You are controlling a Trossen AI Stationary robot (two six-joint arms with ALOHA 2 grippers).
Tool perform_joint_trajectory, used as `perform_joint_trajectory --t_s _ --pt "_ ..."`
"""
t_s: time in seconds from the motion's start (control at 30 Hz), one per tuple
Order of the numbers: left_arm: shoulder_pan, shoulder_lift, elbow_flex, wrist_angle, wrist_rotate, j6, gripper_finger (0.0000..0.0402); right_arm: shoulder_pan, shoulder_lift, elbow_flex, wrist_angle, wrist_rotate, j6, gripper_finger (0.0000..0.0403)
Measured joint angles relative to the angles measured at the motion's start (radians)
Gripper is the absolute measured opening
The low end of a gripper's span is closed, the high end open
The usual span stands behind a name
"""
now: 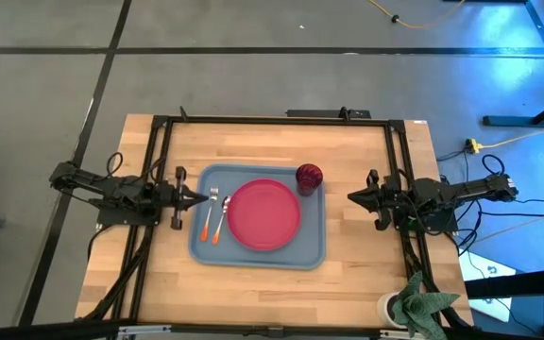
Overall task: Pick and place plate/cup/fork/spoon on tray
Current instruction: Return to Home Position
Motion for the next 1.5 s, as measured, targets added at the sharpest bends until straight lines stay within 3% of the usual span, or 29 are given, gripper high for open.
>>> perform_joint_trajectory --t_s 0.2,1.5 --pt "0.0 0.0 0.0 0.006 -0.061 0.035 0.0 0.0 0.0 0.0 0.001 0.0 0.0 0.0023" --pt "0.0 0.0 0.0 0.006 -0.055 0.057 0.0 0.0 0.0 0.0 0.002 0.0 0.001 0.0024"
